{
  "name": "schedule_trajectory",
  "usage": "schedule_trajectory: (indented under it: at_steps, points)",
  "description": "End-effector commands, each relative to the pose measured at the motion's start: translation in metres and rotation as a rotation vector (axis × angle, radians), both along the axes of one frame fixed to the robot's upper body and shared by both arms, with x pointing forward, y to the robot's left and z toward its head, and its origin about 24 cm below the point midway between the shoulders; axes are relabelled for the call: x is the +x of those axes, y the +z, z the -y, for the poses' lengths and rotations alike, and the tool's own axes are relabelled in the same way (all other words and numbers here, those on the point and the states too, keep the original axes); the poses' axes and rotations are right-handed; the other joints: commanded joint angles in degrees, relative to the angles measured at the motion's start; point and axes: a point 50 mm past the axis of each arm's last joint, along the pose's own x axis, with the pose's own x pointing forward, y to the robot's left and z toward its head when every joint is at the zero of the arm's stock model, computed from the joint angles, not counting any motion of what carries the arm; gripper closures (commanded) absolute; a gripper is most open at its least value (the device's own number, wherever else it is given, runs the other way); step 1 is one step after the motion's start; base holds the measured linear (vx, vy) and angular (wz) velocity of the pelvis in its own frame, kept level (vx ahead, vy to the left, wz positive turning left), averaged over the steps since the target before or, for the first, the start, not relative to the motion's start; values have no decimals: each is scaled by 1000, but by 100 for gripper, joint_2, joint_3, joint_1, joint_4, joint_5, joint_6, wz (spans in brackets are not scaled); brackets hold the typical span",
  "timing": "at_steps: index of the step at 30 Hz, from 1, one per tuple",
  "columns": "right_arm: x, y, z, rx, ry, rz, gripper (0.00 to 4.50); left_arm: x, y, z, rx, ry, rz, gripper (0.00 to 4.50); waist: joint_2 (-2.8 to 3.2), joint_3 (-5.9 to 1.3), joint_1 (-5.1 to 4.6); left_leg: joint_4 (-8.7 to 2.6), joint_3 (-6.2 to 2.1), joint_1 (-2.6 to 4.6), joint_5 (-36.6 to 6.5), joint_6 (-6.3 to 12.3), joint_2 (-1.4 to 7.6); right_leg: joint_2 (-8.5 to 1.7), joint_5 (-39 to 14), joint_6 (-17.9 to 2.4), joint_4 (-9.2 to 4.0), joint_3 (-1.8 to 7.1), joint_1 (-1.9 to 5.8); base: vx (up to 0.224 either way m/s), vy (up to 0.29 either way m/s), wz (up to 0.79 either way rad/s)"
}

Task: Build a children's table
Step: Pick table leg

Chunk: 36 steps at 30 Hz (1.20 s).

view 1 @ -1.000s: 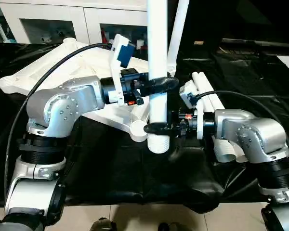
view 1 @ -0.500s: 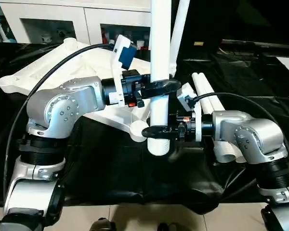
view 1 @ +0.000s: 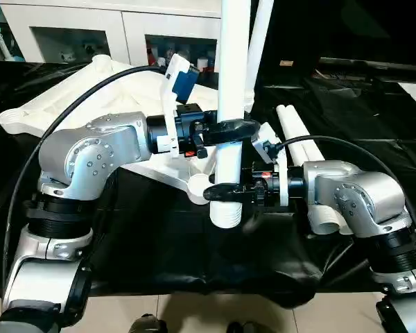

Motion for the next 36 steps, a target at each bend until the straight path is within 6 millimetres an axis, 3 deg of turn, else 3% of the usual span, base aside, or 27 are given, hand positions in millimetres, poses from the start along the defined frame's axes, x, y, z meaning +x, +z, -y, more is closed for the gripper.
schedule_trajectory:
  at_steps: [1, 7, 8, 12, 14, 16, 17, 18, 19, 21, 22, 23, 25, 26, 27, 29, 30, 35, 36]
  points:
    - [3, 0, 7, 18, -59, 9, 253, 4, 2, -6, -31, 38, 2, 197, 3, -535, 23, -345, -7, 133, -1022, -82, 124, -335, -1701, -871, -397, 195, 372, 0, 0, 0]
    - [9, 5, 10, 120, -172, 35, 261, 11, 3, -12, -172, 151, 83, 174, -10, -561, 67, -342, -8, 118, -995, -96, 127, -355, -1673, -853, -415, 191, 381, 0, 0, 0]
    - [15, 9, 14, 174, -273, 53, 261, 17, 6, -20, -336, 226, 90, 172, -3, -560, 77, -340, 1, 120, -986, -83, 124, -346, -1616, -878, -424, 189, 368, 0, 0, 0]
    - [24, 12, 21, 232, -419, 89, 262, 25, 3, -33, -506, 262, 34, 172, 20, -570, 87, -345, -3, 141, -1054, -102, 108, -340, -1648, -842, -418, 177, 356, 0, 0, 0]
    - [28, 13, 25, 234, -496, 127, 262, 29, -2, -39, -480, 280, 38, 172, 28, -562, 68, -359, -7, 148, -1103, -123, 100, -326, -1782, -756, -435, 171, 338, 0, 0, 0]
    - [33, 14, 32, 205, -589, 186, 262, 35, -13, -44, -356, 312, 67, 172, 42, -541, 46, -379, -6, 167, -1171, -157, 102, -311, -1914, -616, -451, 180, 318, 0, 0, 0]
    - [34, 13, 36, 145, -615, 237, 262, 42, -33, -47, -44, 332, 158, 172, 48, -538, 43, -403, -28, 183, -1248, -152, 112, -296, -2085, -383, -468, 184, 307, 0, 0, 0]
    - [32, 12, 38, 120, -621, 251, 262, 45, -48, -51, 183, 305, 223, 172, 40, -529, 46, -425, -42, 180, -1268, -133, 104, -298, -2208, -268, -499, 187, 305, 0, 0, 0]
    - [31, 12, 40, 102, -623, 261, 262, 46, -63, -58, 404, 250, 278, 172, 61, -508, 45, -445, -49, 197, -1368, -156, 117, -304, -2426, -25, -513, 206, 276, 0, 0, 0]
    - [29, 11, 42, 90, -623, 266, 262, 47, -77, -65, 587, 182, 311, 172, 31, -508, 21, -467, -59, 167, -1299, -161, 98, -320, -2464, 112, -557, 214, 306, 0, 0, 0]
    - [24, 11, 45, 73, -618, 271, 262, 50, -85, -75, 713, 109, 309, 172, 76, -525, 10, -458, -51, 179, -1199, -231, 123, -336, -2144, -85, -479, 222, 299, 0, 0, 0]
    - [24, 11, 45, 73, -618, 272, 262, 50, -85, -75, 716, 107, 309, 172, 76, -525, 10, -458, -51, 179, -1199, -231, 123, -336, -2144, -85, -479, 222, 299, 0, 0, 0]
    - [21, 11, 46, 64, -616, 275, 262, 53, -86, -80, 770, 82, 304, 172, 66, -549, 22, -437, -36, 180, -1010, -204, 130, -341, -1374, -543, -404, 221, 330, 0, 0, 0]
    - [20, 11, 47, 62, -618, 276, 262, 55, -86, -82, 812, 77, 315, 172, 88, -530, 6, -442, -41, 176, -1025, -218, 141, -350, -1246, -664, -373, 221, 328, 0, 0, 0]
    - [19, 10, 48, 59, -618, 277, 262, 56, -88, -84, 855, 52, 309, 172, 73, -529, 7, -430, -24, 192, -1131, -203, 138, -354, -1195, -811, -375, 221, 325, 0, 0, 0]
    - [18, 10, 48, 56, -620, 280, 262, 57, -89, -86, 891, 30, 308, 172, 71, -516, 21, -425, -12, 201, -1191, -166, 128, -361, -1257, -869, -399, 229, 323, 0, 0, 0]
    - [17, 9, 49, 46, -620, 285, 262, 61, -91, -86, 951, 19, 335, 146, 79, -490, 10, -435, -15, 199, -1294, -181, 135, -368, -1365, -912, -405, 233, 329, 0, 0, 0]
    - [14, 6, 49, 32, -619, 290, 262, 67, -98, -85, 1103, -3, 414, 120, 63, -479, 0, -432, -28, 206, -1463, -167, 135, -389, -1720, -826, -452, 233, 341, 0, 0, 0]
    - [14, 6, 49, 30, -617, 289, 262, 68, -100, -85, 1131, -17, 423, 112, 54, -437, -26, -441, -25, 211, -1650, -158, 122, -365, -2064, -772, -511, 221, 310, 0, 0, 0]
